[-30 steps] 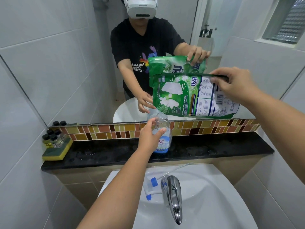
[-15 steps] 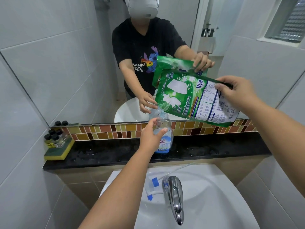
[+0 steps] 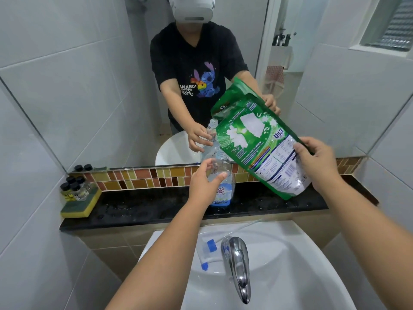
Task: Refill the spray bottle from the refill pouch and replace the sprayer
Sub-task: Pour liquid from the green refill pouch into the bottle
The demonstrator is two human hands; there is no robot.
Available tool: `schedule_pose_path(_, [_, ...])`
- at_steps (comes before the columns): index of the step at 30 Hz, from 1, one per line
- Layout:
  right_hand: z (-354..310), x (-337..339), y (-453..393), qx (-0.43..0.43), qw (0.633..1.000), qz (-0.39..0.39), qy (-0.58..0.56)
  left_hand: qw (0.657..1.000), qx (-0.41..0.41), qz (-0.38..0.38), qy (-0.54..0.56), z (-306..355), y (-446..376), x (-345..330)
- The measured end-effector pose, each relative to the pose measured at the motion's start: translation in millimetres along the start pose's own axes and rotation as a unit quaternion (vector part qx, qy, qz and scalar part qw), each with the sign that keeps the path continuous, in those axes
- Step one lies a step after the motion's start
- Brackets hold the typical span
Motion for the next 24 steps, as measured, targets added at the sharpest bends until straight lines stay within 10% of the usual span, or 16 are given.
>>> schedule_pose_path(24, [61.8,-56.5,57.0,-0.159,0.961,0.056,-0.220,1.000,-0.020,0.002,-0.022,-3.0,-4.8,2.0])
Point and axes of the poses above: each hand's wrist, its own y-axis away from the middle knuckle, its own x-axis out of the back of the hand, z = x × y, the point moved 6 cm from there along -y, towards the middle knuckle, and after that the axes turned 11 degrees about y, right-handed, at the moved point
